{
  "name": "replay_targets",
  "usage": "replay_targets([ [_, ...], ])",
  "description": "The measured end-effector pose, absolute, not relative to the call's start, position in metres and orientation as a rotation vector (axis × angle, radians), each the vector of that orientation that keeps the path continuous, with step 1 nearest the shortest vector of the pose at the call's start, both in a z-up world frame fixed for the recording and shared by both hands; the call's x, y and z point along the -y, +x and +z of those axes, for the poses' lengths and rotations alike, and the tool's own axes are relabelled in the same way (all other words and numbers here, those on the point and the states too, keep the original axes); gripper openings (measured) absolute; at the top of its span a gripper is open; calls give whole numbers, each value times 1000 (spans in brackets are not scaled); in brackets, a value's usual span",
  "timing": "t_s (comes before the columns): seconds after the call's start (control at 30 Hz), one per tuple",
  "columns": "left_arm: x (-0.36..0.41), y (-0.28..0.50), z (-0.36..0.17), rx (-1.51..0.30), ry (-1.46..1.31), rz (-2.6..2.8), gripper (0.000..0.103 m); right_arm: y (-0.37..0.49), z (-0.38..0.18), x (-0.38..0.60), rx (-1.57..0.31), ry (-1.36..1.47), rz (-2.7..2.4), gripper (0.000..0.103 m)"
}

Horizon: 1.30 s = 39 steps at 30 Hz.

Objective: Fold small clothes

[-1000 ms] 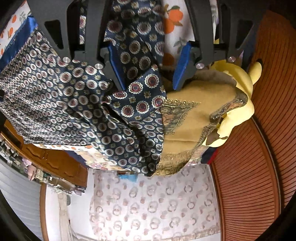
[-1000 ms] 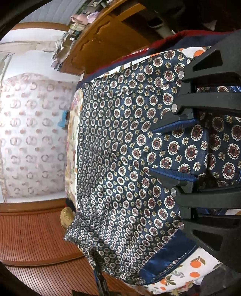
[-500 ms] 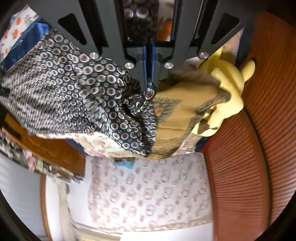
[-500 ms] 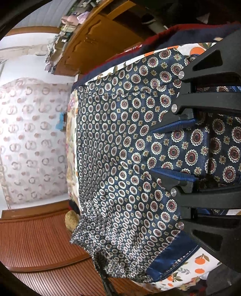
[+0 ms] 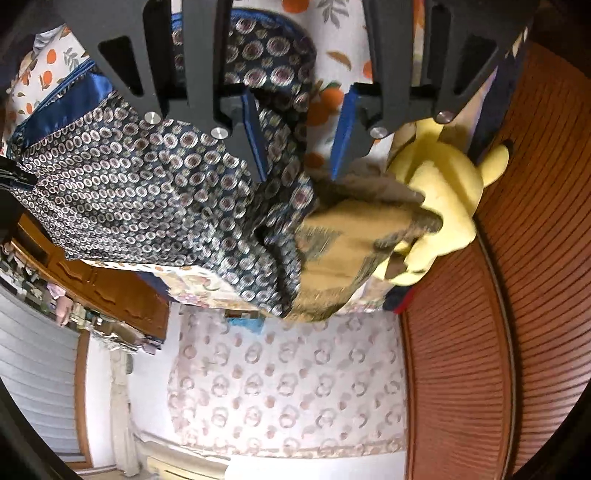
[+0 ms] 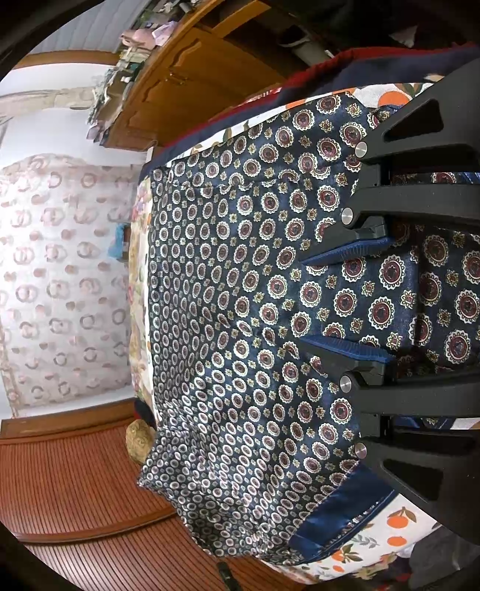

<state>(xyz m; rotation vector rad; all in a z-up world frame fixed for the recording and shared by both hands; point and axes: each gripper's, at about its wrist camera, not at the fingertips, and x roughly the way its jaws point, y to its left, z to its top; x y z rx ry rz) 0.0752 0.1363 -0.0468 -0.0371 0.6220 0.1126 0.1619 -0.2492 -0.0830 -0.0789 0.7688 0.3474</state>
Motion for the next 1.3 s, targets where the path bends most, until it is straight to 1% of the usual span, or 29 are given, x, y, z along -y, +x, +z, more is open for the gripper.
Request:
replay_targets([
  [0.13,-126,87,-44,-614,39,101,35,163,-84,249,-773,-79,351,39],
  [0.37,-119,120,-60,-670,137,85,35,163,-85,248,-779,-78,356,39],
  [0.5,-128,139,-78,-751,157,107,35,163,-85,248,-780,-77,359,39],
  [0.67,-136,145,-89,-777,131,77,35,163,-85,247,-779,-77,359,39],
  [0.7,-137,144,-89,-774,127,68,30,163,-85,248,-780,-78,359,39],
  [0.73,-137,144,-89,-771,123,52,10,163,-85,248,-780,-77,360,39],
  [0.77,-135,142,-87,-773,125,44,6,163,-85,248,-781,-77,360,39],
  [0.83,-131,136,-80,-755,121,38,2,163,-85,248,-780,-78,359,39],
  [0.93,-131,116,-58,-698,35,11,2,163,-85,248,-782,-76,361,39],
  [1.0,-134,102,-43,-674,-48,-11,2,163,-85,248,-782,-77,361,39],
  [1.03,-136,98,-39,-670,-60,-5,2,164,-85,248,-782,-77,362,39],
  [1.1,-132,90,-35,-669,-39,15,5,164,-85,248,-785,-78,363,39],
  [1.13,-131,88,-36,-670,-21,26,12,164,-85,247,-786,-78,364,39],
  [1.17,-130,87,-37,-671,-3,36,23,164,-85,247,-787,-78,364,39],
  [1.23,-129,88,-45,-687,11,35,32,163,-85,247,-787,-78,364,39],
  [1.3,-134,94,-59,-734,-7,39,35,163,-86,247,-788,-79,364,39],
])
